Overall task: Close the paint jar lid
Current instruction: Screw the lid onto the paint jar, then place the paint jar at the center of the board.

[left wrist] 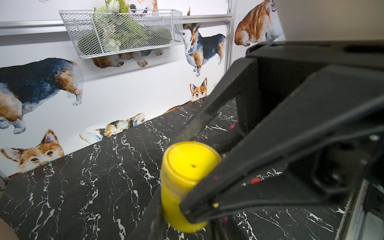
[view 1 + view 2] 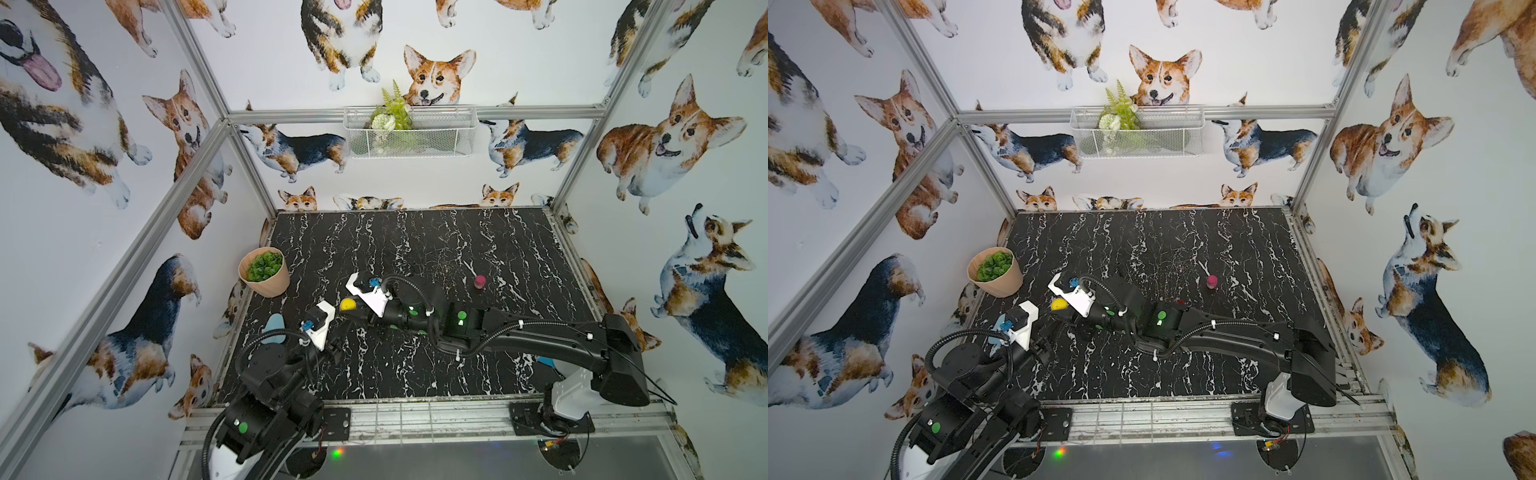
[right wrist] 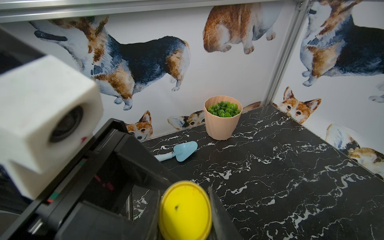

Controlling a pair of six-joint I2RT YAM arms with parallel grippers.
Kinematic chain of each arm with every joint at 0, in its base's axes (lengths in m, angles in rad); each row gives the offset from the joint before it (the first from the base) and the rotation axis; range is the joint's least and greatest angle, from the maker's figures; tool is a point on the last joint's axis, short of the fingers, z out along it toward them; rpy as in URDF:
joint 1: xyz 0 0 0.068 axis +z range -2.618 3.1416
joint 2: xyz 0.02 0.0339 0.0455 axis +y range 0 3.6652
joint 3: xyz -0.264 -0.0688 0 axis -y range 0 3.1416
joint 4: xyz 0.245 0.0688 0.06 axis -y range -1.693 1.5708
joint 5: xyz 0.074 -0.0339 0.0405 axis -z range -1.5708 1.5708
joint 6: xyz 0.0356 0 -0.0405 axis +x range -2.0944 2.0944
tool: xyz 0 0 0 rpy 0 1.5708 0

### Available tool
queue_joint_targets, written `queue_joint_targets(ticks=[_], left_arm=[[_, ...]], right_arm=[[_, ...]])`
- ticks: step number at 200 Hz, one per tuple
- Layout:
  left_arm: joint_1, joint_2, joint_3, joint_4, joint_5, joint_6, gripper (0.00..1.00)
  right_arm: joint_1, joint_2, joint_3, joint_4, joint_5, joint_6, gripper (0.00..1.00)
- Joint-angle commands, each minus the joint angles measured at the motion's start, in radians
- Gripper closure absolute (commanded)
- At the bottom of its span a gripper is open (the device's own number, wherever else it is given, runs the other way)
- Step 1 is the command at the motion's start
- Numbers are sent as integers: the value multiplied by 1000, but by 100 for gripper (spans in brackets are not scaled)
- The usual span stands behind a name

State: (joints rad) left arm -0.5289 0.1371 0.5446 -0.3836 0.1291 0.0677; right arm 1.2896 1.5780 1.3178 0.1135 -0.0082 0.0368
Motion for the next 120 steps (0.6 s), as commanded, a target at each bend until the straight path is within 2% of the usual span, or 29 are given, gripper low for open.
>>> queue_joint_targets(ticks=[1, 20, 72, 85, 120], left_arm=[[1, -1, 3, 93, 9, 3, 57], [1, 0, 6, 81, 1, 9, 35], [1, 28, 12, 63, 13, 18, 7], [0, 33, 12, 58, 11, 17, 3], [1, 50, 21, 35, -48, 15, 0]], right_arm=[[2, -2, 15, -64, 28, 0, 76], [-10, -17, 14, -80, 47, -12, 76], [-130, -109, -26, -119, 55, -19, 77], [-152, -124, -34, -132, 89, -36, 77], [-259, -141, -109, -152, 175, -46, 77]])
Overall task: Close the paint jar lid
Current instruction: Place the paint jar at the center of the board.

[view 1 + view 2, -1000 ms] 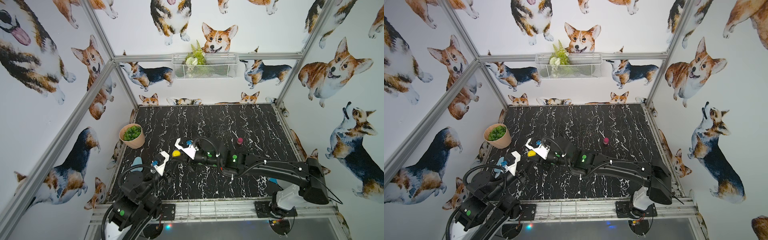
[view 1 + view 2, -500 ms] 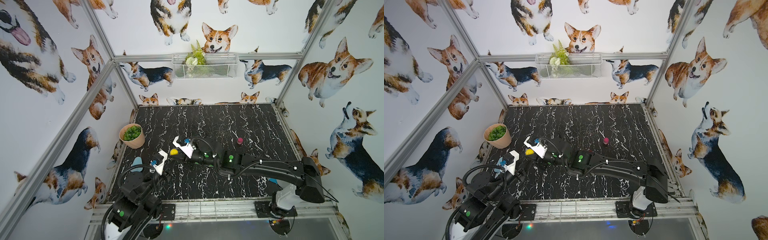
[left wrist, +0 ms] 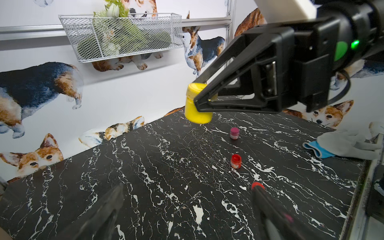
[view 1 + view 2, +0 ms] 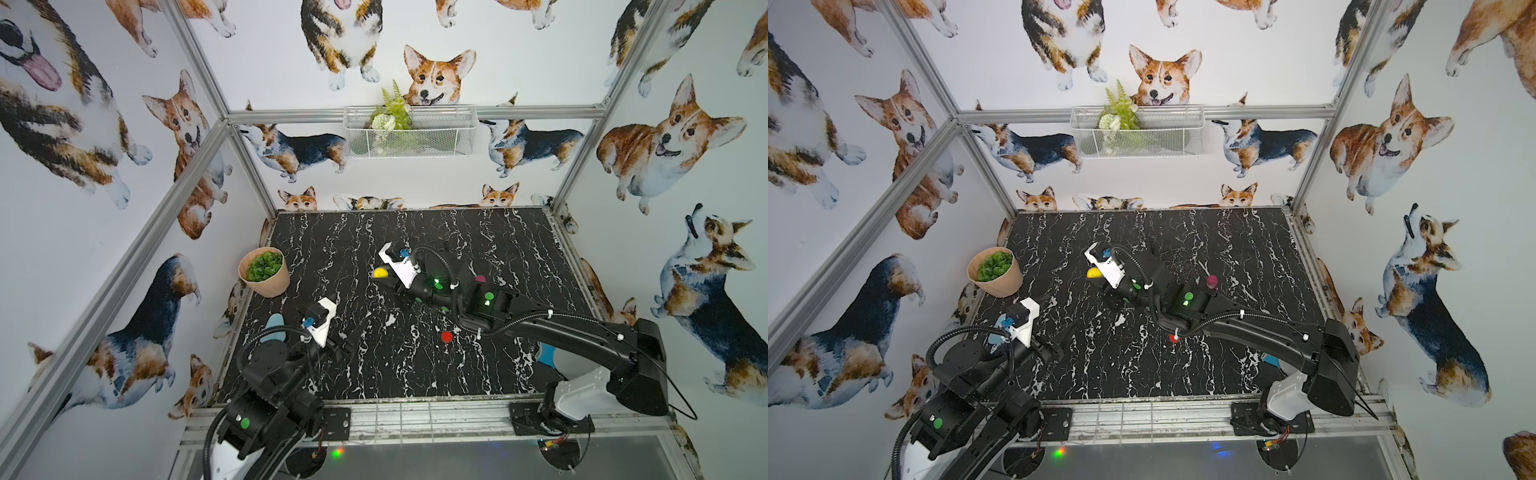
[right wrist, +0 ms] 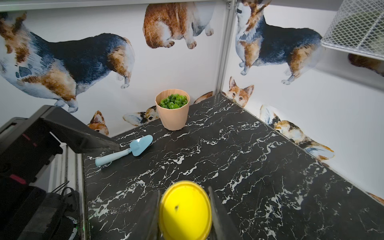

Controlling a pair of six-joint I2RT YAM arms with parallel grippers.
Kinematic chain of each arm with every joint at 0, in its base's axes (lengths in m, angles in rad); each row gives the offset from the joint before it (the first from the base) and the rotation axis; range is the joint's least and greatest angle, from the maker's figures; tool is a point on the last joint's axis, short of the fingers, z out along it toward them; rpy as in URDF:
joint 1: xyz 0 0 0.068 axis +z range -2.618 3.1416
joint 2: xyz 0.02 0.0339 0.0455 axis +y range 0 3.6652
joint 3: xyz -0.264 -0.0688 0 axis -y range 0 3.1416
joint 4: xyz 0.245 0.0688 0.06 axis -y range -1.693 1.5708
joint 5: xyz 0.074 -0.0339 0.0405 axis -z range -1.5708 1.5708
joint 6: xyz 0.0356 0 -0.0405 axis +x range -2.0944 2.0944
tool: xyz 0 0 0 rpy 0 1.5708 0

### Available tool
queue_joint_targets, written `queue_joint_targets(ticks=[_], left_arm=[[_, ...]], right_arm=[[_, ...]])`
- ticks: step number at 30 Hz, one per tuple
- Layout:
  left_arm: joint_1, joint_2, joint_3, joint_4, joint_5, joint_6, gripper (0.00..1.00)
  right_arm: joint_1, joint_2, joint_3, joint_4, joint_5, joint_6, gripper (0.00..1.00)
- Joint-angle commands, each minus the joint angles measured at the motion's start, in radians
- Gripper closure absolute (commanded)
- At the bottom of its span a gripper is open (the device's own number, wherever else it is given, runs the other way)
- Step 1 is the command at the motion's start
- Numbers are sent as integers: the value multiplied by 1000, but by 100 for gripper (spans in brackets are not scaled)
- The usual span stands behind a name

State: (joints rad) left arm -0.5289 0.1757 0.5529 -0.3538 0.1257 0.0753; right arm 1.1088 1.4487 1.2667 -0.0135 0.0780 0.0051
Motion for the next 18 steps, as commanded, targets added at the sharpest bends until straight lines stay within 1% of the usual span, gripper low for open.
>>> queue_joint_targets(ticks=[1, 3, 6, 9, 13, 18], left_arm=[[1, 12, 13, 6, -46, 7, 0], [1, 18, 16, -2, -55, 7, 0], [1, 19, 16, -1, -60, 6, 0], [1, 23, 15, -1, -69, 4, 0], [1, 34, 15, 0, -72, -2, 0], [1, 33, 10, 2, -86, -3, 0]], right_arm=[[-83, -11, -63, -24, 91, -12, 77], [-151, -9, -137, 11, 124, 4, 77], [-258, 19, -279, 131, 185, 15, 77], [-363, 90, -356, 201, 190, 36, 77], [-464, 209, -374, 269, 172, 42, 77], [-517, 357, -323, 265, 175, 43, 77]])
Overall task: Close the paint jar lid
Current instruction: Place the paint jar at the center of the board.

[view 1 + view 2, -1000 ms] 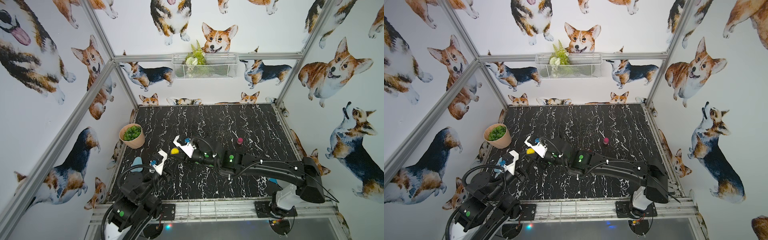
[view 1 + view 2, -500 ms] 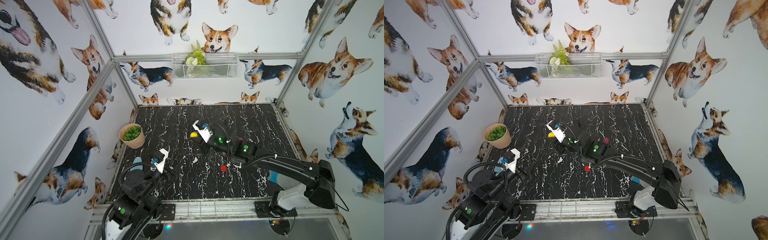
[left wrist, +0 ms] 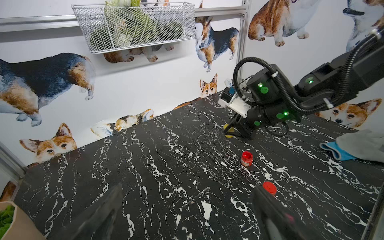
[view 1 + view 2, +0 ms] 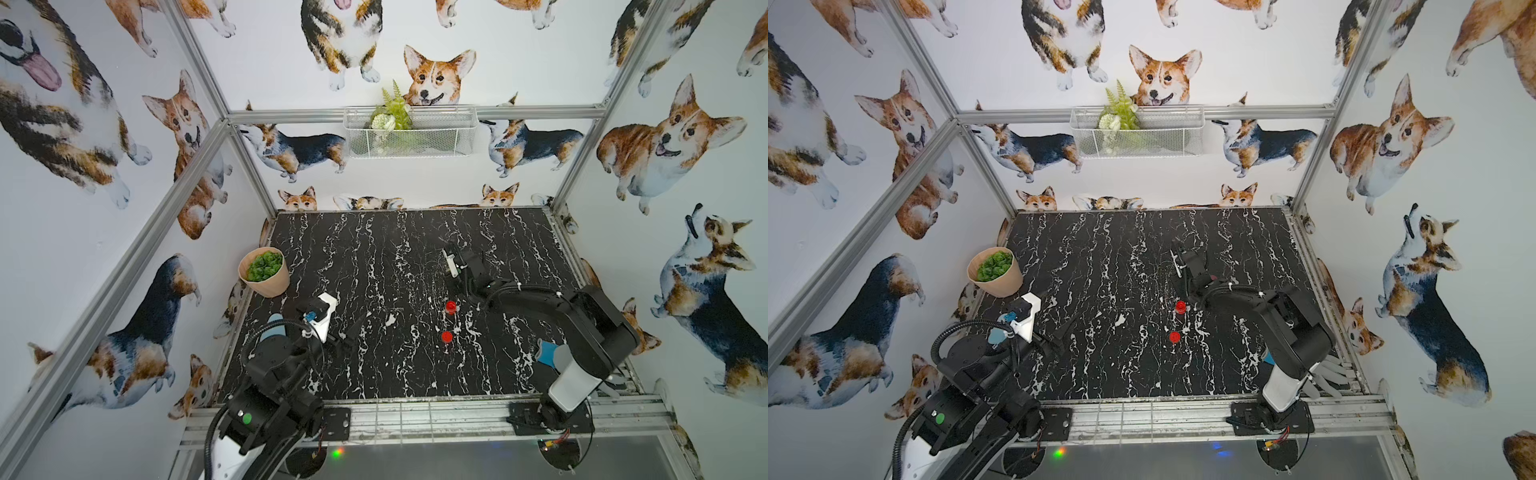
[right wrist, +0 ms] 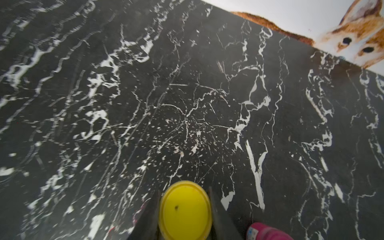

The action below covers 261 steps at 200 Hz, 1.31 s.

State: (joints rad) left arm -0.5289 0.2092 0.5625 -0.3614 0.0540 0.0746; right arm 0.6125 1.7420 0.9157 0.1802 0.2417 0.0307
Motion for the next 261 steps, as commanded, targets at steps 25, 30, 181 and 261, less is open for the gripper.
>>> queue_joint_targets(ticks=[25, 30, 181, 261], left_arm=[[1, -3, -3, 16, -18, 0, 0], [1, -1, -3, 16, -17, 0, 0], [1, 107, 62, -28, 55, -99, 0], [11, 108, 113, -9, -199, -415, 0]], right_arm=[[-38, 136, 35, 93, 10, 39, 76], [-40, 147, 40, 90, 7, 41, 76], [-45, 15, -29, 121, -5, 31, 16], [13, -341, -130, -99, -51, 98, 0]])
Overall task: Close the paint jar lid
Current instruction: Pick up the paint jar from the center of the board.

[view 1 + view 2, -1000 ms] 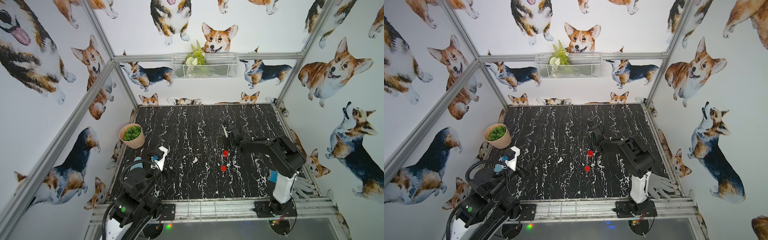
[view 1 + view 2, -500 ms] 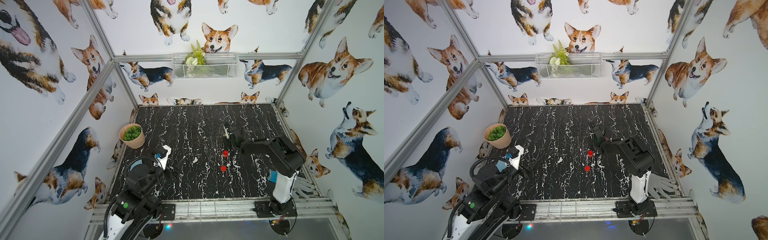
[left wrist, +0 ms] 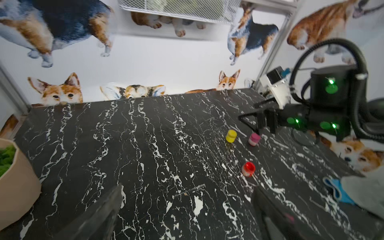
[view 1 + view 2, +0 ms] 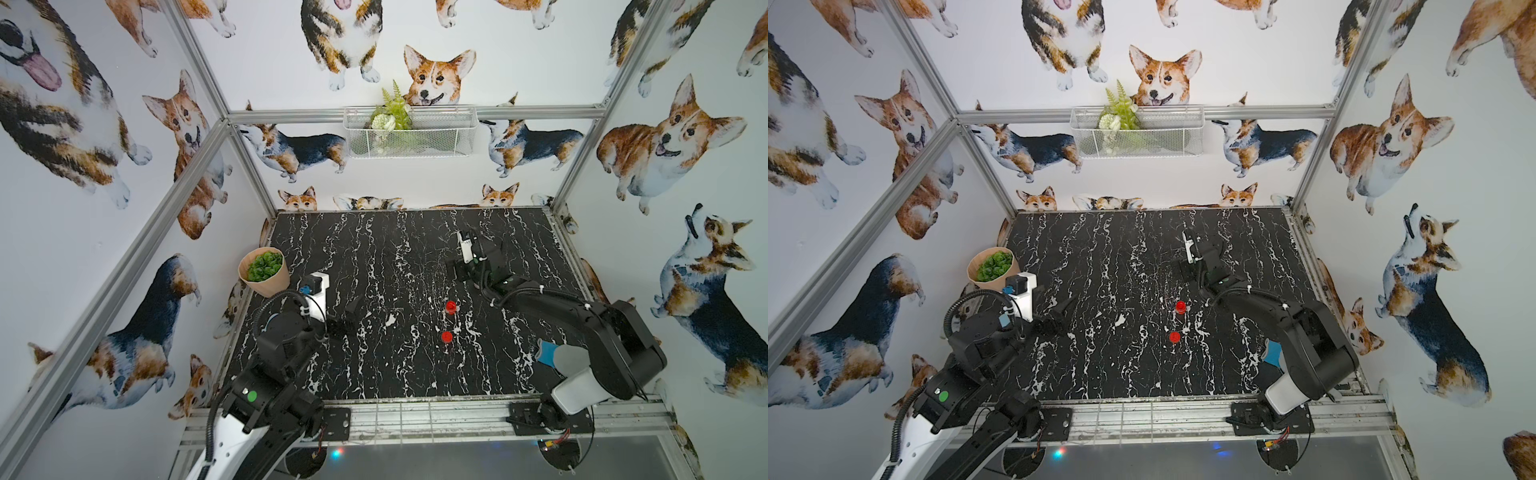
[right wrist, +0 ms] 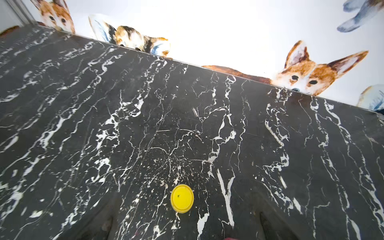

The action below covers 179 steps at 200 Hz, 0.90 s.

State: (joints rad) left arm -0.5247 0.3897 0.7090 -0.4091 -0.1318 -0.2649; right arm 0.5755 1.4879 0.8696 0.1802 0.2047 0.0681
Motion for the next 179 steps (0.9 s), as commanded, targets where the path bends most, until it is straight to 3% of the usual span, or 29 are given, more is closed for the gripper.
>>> queue_joint_targets(ticks=[1, 13, 30, 50, 103, 116, 126, 138, 179], left_arm=[[7, -78, -39, 45, -2, -65, 0], [7, -129, -100, 109, 107, -14, 0], [8, -132, -103, 97, 89, -2, 0], [7, -88, -36, 8, 127, 100, 0], [9, -13, 4, -46, 112, 94, 0], [9, -3, 0, -65, 135, 147, 0], [9, 2, 4, -89, 167, 196, 0], [9, 16, 10, -112, 130, 191, 0], [9, 40, 15, -118, 181, 211, 0]], right_arm=[[54, -90, -89, -97, -10, 62, 0], [107, -125, -121, -98, 17, 66, 0], [171, -161, -128, -156, 48, 93, 0], [218, -198, -152, -196, 73, 120, 0], [222, -254, -198, -268, 30, 160, 0], [222, -258, -194, -269, 25, 163, 0], [222, -252, -177, -286, 18, 164, 0], [222, -236, -145, -319, 9, 169, 0], [233, -179, -95, -346, -12, 162, 0]])
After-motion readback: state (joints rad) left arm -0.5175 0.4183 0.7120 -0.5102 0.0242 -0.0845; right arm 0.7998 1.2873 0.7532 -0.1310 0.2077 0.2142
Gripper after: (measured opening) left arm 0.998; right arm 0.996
